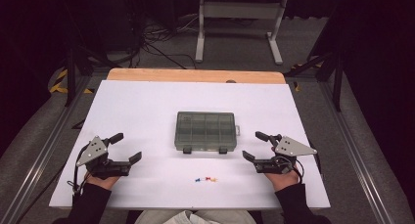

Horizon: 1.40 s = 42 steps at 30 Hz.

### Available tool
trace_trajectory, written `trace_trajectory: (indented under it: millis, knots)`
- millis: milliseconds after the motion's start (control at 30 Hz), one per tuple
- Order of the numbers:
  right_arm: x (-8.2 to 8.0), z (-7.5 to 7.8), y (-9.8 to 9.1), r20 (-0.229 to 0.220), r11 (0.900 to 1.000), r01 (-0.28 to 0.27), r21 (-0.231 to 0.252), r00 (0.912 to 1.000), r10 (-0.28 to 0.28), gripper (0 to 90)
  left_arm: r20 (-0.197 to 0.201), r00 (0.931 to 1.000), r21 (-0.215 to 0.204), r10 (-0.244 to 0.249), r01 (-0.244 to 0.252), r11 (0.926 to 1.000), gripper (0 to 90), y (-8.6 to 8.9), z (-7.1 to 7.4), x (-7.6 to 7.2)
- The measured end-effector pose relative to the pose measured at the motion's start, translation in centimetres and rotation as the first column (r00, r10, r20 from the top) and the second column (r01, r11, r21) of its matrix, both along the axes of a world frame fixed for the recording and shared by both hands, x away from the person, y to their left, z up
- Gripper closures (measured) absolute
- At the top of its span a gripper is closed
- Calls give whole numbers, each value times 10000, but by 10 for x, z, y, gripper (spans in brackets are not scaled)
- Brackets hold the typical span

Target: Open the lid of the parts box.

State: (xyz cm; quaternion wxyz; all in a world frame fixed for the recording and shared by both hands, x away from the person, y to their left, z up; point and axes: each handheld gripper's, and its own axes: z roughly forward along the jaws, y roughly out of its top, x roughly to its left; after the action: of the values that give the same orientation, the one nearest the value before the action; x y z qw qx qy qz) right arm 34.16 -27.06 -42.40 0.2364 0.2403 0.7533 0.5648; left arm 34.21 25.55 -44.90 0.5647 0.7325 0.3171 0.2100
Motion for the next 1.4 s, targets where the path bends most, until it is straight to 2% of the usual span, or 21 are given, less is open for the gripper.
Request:
trace_trajectory:
  millis: [33, 100, 200, 267, 533, 567, 633, 733, 867, 900, 1000, 1100, 1200, 1233, 1400]
  knots:
    - [0, 0, 0, -20, 10000, -6, -46, 10000, 6, 185, -164, 9999, -148, 14, -17, 9999, 48, 0, -1, 0]
    - [1, 0, 1, -68, 10000, -8, -38, 10000, 7, 179, -286, 9996, -115, -63, 60, 9999, 48, 0, 0, 1]
    - [1, -1, 1, -82, 10000, -13, -23, 10000, 13, 170, -128, 9999, 17, -47, 47, 10000, 47, -1, 1, 1]
    - [2, -1, 2, -100, 10000, -45, -22, 9999, 45, 169, 51, 10000, 254, 26, -27, 9997, 43, -3, 3, 1]
    - [4, 1, 8, -80, 9998, -124, -147, 9999, 122, 155, -111, 9996, 74, -266, 266, 9996, 39, -9, 8, 6]
    - [7, 1, 9, -158, 9996, -264, -131, 9995, 262, 149, -108, 9995, 178, -288, 290, 9994, 43, -11, 10, 7]
    - [11, 2, 13, -269, 9988, -442, -202, 9987, 437, 150, -83, 9992, 107, -387, 388, 9992, 50, -16, 13, 10]
    - [14, 7, 17, -163, 9982, -545, -243, 9984, 541, 150, -72, 9982, 131, -593, 593, 9982, 51, -22, 15, 13]
    - [22, 10, 22, -130, 9978, -643, -162, 9979, 641, 159, -181, 9975, 84, -690, 691, 9976, 47, -28, 17, 19]
    - [23, 10, 23, -214, 9974, -716, -120, 9972, 714, 167, -318, 9970, 90, -705, 708, 9974, 48, -29, 18, 22]
    - [28, 10, 24, -300, 9968, -787, -150, 9965, 782, 178, -347, 9963, 48, -786, 788, 9969, 67, -31, 19, 25]
    - [33, 12, 27, -395, 9964, -838, -98, 9957, 833, 183, -224, 9960, -9, -862, 862, 9963, 71, -36, 20, 30]
    - [37, 15, 30, -420, 9961, -867, -158, 9954, 860, 186, -66, 9953, 156, -962, 962, 9952, 71, -41, 22, 33]
    - [38, 15, 32, -432, 9959, -886, -176, 9952, 878, 186, -44, 9950, 73, -994, 994, 9950, 72, -42, 22, 34]
    - [43, 17, 36, -407, 9953, -924, -295, 9950, 912, 185, -386, 9904, 31, -1324, 1326, 9912, 112, -49, 23, 42]
